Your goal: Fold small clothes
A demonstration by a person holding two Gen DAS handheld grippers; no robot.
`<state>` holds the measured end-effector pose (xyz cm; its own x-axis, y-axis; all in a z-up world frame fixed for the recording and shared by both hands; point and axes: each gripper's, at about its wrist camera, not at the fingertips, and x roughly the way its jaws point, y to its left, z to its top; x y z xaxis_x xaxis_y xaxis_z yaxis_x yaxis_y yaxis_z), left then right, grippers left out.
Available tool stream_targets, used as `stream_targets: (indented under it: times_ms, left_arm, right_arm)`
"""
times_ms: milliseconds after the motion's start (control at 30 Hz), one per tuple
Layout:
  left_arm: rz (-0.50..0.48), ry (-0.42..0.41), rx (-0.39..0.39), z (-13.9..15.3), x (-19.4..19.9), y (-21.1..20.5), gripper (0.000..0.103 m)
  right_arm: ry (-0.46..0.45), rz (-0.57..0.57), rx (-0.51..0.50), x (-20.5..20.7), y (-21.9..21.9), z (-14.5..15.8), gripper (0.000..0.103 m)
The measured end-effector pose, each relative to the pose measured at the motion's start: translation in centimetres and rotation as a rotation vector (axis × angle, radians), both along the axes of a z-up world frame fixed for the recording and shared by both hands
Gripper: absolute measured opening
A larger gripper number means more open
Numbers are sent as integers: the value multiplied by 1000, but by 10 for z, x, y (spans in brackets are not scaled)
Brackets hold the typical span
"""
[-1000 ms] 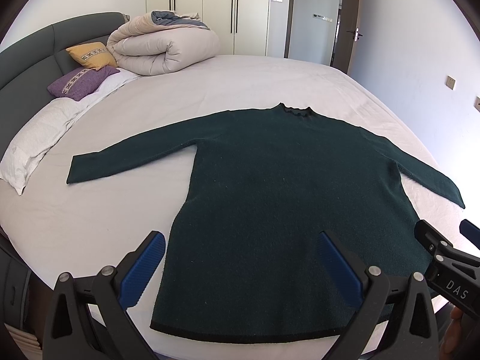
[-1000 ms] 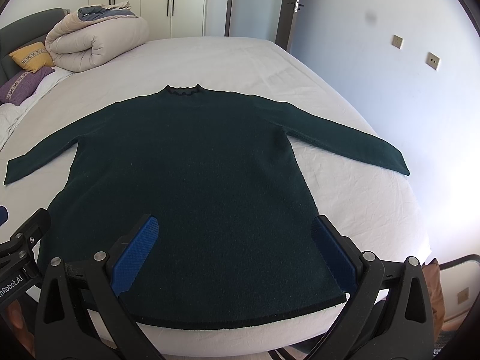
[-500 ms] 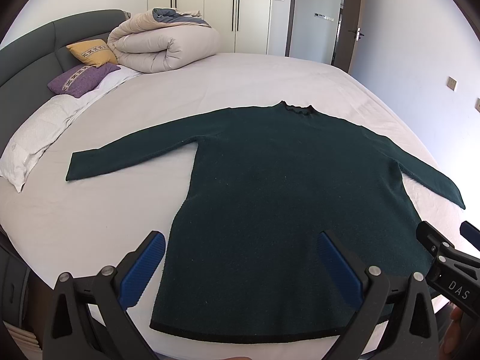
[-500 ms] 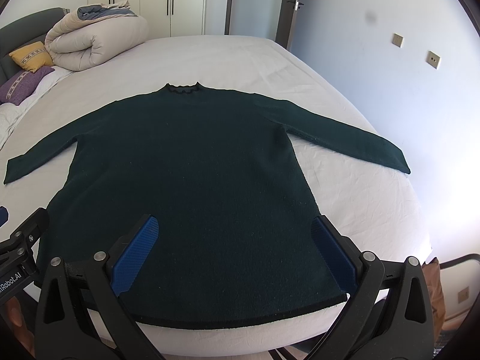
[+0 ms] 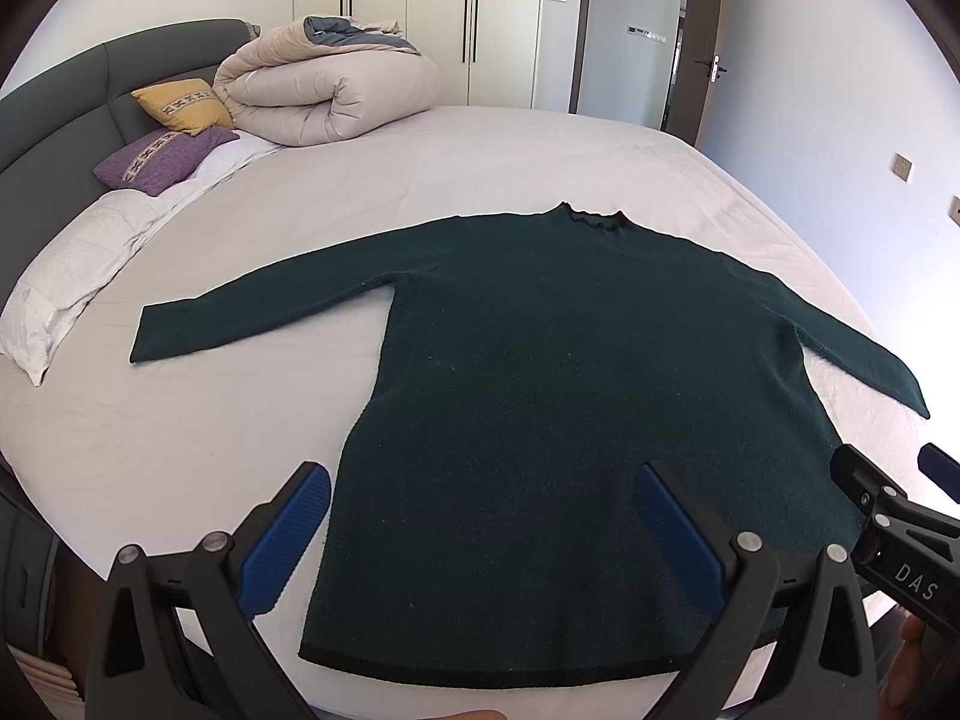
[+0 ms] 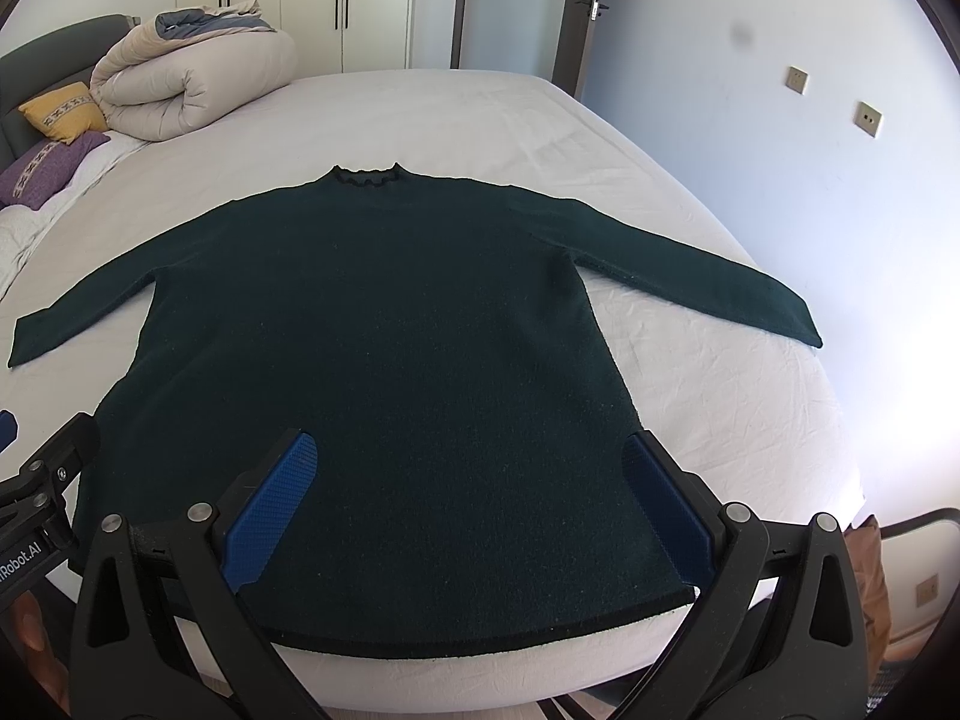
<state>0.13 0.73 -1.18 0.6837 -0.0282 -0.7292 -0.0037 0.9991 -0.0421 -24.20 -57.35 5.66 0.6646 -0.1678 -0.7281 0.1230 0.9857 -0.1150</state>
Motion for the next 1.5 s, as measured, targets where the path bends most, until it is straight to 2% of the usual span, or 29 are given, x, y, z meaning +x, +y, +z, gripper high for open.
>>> stream_targets:
  times_ms: [400, 567, 700, 867, 1000, 1100, 1167, 1267, 1400, 1500]
  left_arm:
    - [0, 7, -7, -3, 2, 0, 103]
    - [-1, 25, -47, -6, 6, 5, 103]
    - [-1, 31, -47, -11, 9, 6, 103]
    - [5, 62, -76, -18, 22, 8, 103]
    - [-3, 39, -95, -16, 40, 5, 103]
    - [-25, 0, -135, -12, 58, 1, 103]
    - [-41, 6, -175, -13, 70, -2, 103]
    - [-44, 89, -112, -22, 89, -14, 103]
    - [-14, 76, -117, -30, 106, -19, 103]
    - [-60, 93, -128, -34, 125, -33, 103]
  right_arm:
    - [7, 6, -2, 1, 2, -2, 103]
    - [14, 6, -3, 4, 1, -5, 103]
    - [19, 5, -4, 9, -1, -7, 103]
    - [30, 4, 3, 17, -5, -12, 103]
    - [19, -5, 31, 29, -21, -12, 103]
    - [-6, -51, 99, 42, -55, -9, 103]
    - [-39, -93, 186, 51, -93, -6, 103]
    - [-93, -197, 356, 63, -170, -9, 103]
    - [-122, -377, 620, 77, -285, -36, 103]
    - [-174, -517, 785, 76, -357, -62, 103]
